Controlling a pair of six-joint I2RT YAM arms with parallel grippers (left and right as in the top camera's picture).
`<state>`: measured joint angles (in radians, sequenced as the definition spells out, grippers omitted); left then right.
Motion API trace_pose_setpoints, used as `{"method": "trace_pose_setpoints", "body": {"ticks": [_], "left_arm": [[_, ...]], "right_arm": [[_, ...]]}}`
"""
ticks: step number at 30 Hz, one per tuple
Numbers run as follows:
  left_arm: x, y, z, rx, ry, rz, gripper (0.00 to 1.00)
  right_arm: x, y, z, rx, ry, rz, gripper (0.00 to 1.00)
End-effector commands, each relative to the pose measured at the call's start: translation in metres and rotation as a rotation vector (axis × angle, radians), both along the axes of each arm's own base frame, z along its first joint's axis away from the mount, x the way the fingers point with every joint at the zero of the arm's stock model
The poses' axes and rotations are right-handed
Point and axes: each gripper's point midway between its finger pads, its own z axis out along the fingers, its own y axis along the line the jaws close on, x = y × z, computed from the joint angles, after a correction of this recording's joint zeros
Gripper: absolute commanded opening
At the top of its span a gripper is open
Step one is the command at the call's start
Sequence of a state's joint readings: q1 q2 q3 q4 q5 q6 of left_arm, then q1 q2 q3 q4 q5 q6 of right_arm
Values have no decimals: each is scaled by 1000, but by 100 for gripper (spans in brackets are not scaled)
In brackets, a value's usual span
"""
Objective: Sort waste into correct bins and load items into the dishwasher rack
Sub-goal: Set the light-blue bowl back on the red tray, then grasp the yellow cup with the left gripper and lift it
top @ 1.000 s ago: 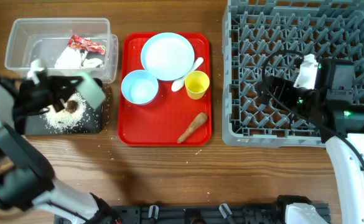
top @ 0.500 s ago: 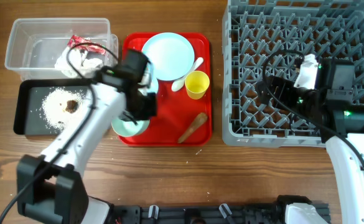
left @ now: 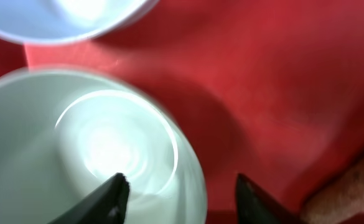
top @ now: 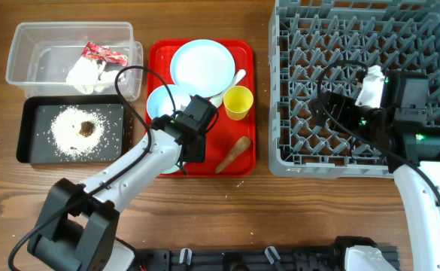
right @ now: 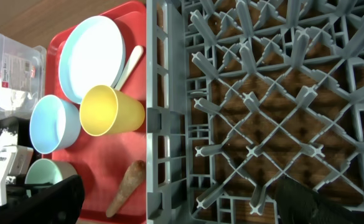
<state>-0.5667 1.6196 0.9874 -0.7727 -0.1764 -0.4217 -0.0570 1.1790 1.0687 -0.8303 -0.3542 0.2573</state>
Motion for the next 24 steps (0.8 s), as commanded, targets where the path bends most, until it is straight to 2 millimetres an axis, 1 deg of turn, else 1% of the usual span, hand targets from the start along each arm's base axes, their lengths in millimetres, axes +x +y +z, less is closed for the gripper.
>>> {"method": "trace_pose_setpoints", "body": {"ticks": [1,3,4,6,7,9,10,11,12,13,16,17,18,19,20,22,23,24], "left_arm": [[18,-17,34,-55,-39,-1,59],[33,-33,62,-117,-77,-10,62],[41,-42,75,-153,-102,-20,66],[53,-56,92,-208,-149,-66,68],[57,-61,97,-228,-170,-85,68],[75,-77,107,-297,-244,-113,68],[85,-86,110,-337,-274,-134,67],[99,-96,110,-381,-310,-146,68],[109,-102,105,-395,-323,-164,68],[116,-103,99,-394,-323,-159,69],[136,-111,66,-364,-267,-180,70],[140,-116,52,-356,-240,-196,71],[141,-117,43,-349,-223,-195,69],[140,-117,35,-341,-206,-193,68],[139,-116,32,-335,-195,-192,65],[136,-114,29,-329,-181,-190,55],[136,-114,29,-329,-181,-190,47],[136,-114,29,-328,-180,-190,34]], "right_arm": [[4,-3,5,-7,-10,-17,100],[4,-3,5,-7,-9,-17,100],[4,-3,5,-7,-9,-17,100],[4,-3,5,-7,-9,-17,100],[4,-3,5,-7,-9,-17,100],[4,-3,5,-7,-10,-17,100],[4,-3,5,-7,-9,-17,100],[4,-3,5,-7,-9,-17,100],[4,-3,5,-7,-8,-17,100],[4,-3,5,-6,-8,-17,100],[4,-3,5,-6,-7,-17,100],[3,-3,4,-6,-6,-17,100],[3,-3,4,-6,-1,-17,100],[2,-3,4,-6,0,-17,100],[2,-3,3,-6,3,-17,100],[2,-3,3,-6,3,-17,100],[2,-3,3,-7,2,-17,100],[2,-3,4,-7,0,-17,100]]}}
